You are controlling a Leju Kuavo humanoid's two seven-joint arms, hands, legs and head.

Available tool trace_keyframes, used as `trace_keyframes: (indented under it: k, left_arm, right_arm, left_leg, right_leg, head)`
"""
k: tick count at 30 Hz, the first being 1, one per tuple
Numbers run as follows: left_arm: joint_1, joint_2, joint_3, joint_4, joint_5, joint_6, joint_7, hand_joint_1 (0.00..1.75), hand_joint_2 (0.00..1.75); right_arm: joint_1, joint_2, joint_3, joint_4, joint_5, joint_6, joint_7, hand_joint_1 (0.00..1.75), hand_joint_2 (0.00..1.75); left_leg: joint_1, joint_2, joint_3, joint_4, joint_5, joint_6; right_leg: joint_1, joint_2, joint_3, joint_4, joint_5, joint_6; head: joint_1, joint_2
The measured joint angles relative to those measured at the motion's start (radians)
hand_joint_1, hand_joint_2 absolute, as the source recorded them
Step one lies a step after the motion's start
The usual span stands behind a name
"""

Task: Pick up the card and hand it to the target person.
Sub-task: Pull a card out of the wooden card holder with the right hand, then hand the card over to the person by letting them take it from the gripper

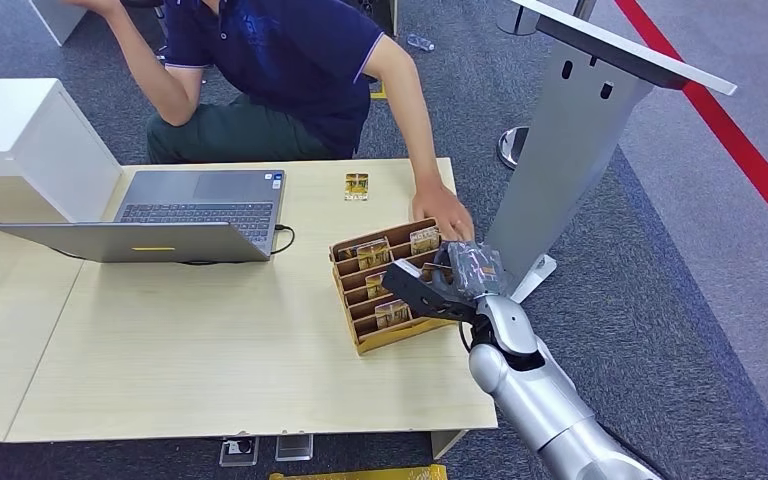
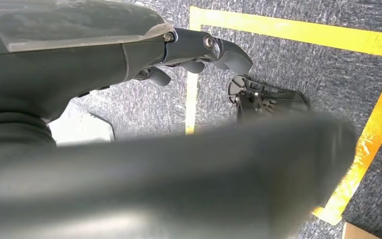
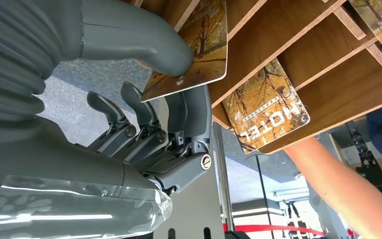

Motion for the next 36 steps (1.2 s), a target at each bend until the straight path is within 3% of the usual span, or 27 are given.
trace_keyframes:
  k: [15, 25, 36]
  left_arm:
    - [0.0, 0.0, -0.001, 0.0, -0.01, -0.002, -0.012, 0.0, 1.75]
    - [-0.001, -0.001, -0.002, 0.0, -0.019, -0.007, -0.023, 0.0, 1.75]
    - [-0.006, -0.006, -0.019, 0.0, -0.038, -0.004, -0.017, 0.0, 1.75]
  right_arm:
    - [-0.018, 0.004, 0.002, -0.057, -0.02, 0.023, -0.018, 1.36, 1.75]
    - [-0.193, 0.058, 0.019, -0.096, -0.089, 0.027, -0.058, 1.36, 1.75]
    - [-0.351, 0.128, 0.043, 0.056, -0.088, -0.074, -0.089, 1.36, 1.75]
  left_leg:
    - [0.0, 0.0, -0.001, 0.0, 0.0, 0.0]
    - [0.0, 0.0, -0.001, 0.0, 0.001, 0.0]
    - [0.0, 0.0, -0.001, 0.0, 0.001, 0.0]
  right_leg:
    - [0.0, 0.0, 0.0, 0.0, 0.0, 0.0]
    - [0.0, 0.0, 0.0, 0.001, 0.0, 0.0]
    - [0.0, 0.0, 0.0, 0.001, 0.0, 0.0]
  head:
    - [0.0, 0.0]
    - [0.0, 0.0]
    - [0.0, 0.0]
